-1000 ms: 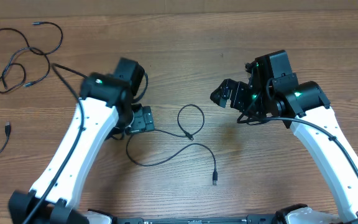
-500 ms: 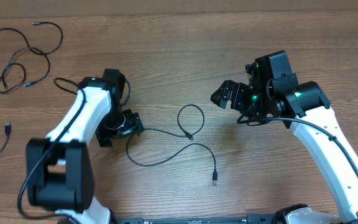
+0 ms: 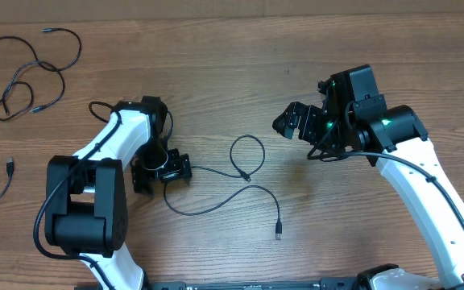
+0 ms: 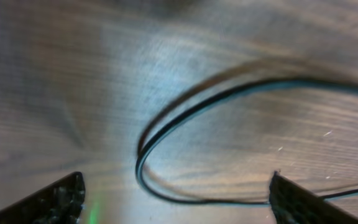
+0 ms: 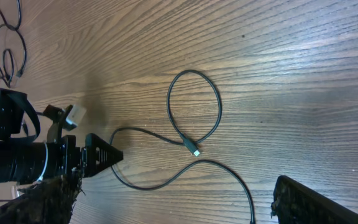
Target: Untangle cables
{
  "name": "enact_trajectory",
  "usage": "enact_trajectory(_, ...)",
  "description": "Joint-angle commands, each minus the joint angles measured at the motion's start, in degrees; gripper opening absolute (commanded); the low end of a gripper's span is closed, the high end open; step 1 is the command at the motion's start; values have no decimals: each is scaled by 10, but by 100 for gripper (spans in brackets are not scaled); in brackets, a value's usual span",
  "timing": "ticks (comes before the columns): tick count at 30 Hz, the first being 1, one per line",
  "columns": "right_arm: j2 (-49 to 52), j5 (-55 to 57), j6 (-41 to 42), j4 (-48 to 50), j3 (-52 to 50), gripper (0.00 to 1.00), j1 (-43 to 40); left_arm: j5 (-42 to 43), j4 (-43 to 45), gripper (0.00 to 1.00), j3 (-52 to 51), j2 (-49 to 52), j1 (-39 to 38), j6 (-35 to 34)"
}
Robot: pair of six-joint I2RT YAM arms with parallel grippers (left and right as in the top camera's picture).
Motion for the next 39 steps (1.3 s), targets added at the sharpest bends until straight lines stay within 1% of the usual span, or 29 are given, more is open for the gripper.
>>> enact_trajectory(1,-2,4,-2,3,10,100,-2,-5,-26,100,-1,-7,-5,-16)
enact_trajectory(5,-2,4,-2,3,10,100,-2,-10,-45,99,-16,-54,-26,-36)
enact_trajectory(10,-2,4,-2,1,10,100,-2,-60,-27,100,-85,-190,-72,-105)
enact_trajectory(14,-2,4,-2,7,10,100,-2,-73,44,100,-155,-304,-96,-119)
enact_trajectory(17,-2,3,-2,11,10,100,-2,-83,94,100,-191,-338,-86,-122)
enact_trajectory(21,-2,3,-2,7,10,100,-2,-85,152,100,-226,-328,-56,-121)
enact_trajectory(25,-2,3,-2,3,10,100,-2,-110,192,100,-233,-289,-38,-117)
enact_trajectory(28,-2,3,-2,4,10,100,-2,-108,219,97,-229,-252,-37,-115)
enact_trajectory(29,-2,3,-2,4,10,100,-2,-105,221,95,-224,-237,-37,-115)
enact_trajectory(33,-2,3,-2,3,10,100,-2,-69,201,93,-184,-169,-33,-83)
enact_trajectory(36,-2,3,-2,3,10,100,-2,-82,175,94,-144,-128,-33,-81)
enact_trajectory(39,-2,3,-2,-1,10,100,-2,-88,187,94,-134,-114,-33,-65)
